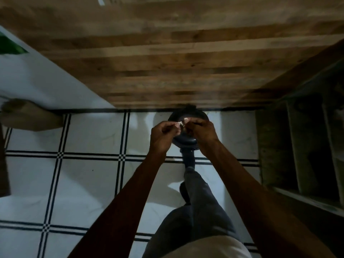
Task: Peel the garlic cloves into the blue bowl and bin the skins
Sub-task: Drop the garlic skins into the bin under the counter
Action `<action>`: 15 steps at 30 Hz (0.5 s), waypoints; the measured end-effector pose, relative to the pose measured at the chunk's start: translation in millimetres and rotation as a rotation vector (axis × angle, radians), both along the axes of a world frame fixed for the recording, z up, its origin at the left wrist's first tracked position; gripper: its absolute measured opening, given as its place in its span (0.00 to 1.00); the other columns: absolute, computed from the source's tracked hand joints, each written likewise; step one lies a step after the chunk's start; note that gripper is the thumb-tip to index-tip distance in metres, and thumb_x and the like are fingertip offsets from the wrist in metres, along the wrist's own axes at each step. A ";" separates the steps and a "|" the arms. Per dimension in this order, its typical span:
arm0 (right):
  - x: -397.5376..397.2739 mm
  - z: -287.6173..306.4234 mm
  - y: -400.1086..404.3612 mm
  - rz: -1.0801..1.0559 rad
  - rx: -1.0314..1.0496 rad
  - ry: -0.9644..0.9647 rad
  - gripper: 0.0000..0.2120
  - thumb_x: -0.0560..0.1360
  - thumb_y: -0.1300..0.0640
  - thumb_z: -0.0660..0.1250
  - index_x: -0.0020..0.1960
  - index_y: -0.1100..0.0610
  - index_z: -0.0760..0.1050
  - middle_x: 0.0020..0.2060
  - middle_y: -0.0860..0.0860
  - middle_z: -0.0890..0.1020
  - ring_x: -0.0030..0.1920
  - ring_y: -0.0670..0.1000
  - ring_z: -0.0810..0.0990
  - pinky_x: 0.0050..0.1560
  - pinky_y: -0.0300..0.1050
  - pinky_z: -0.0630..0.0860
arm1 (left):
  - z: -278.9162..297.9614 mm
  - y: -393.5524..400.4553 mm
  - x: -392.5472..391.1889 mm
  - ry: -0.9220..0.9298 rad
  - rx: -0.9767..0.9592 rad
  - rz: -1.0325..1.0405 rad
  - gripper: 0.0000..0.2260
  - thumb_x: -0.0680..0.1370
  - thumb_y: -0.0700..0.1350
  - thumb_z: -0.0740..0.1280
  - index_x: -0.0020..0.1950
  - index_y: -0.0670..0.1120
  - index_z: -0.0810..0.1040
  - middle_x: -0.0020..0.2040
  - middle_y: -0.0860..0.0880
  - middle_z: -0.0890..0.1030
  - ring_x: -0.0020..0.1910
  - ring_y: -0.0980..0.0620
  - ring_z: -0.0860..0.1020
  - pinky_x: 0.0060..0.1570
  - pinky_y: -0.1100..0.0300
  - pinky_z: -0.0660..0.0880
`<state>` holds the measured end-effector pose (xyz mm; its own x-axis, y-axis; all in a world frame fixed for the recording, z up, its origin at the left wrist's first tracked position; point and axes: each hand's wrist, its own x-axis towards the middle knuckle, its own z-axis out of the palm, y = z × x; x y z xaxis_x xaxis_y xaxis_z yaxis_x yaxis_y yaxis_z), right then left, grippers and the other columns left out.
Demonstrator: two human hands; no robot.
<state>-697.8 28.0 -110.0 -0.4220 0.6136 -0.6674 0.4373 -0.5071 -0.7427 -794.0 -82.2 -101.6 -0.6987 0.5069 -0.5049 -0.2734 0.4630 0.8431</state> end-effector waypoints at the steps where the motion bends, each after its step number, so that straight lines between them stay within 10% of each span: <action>1: -3.1 -5.9 1.6 -0.018 -0.034 0.006 0.06 0.81 0.52 0.72 0.54 0.53 0.81 0.51 0.54 0.84 0.56 0.55 0.83 0.58 0.47 0.81 | -10.2 1.8 -4.0 -0.011 -0.012 0.003 0.07 0.79 0.38 0.74 0.56 0.44 0.84 0.52 0.45 0.87 0.54 0.46 0.85 0.57 0.54 0.82; 15: -20.9 -237.4 22.0 -0.131 -0.239 -0.078 0.08 0.81 0.74 0.64 0.49 0.69 0.81 0.36 0.54 0.86 0.33 0.44 0.84 0.34 0.31 0.78 | -247.6 31.5 -22.8 -0.157 -0.178 0.090 0.03 0.77 0.33 0.74 0.48 0.38 0.87 0.43 0.38 0.87 0.42 0.46 0.84 0.45 0.57 0.82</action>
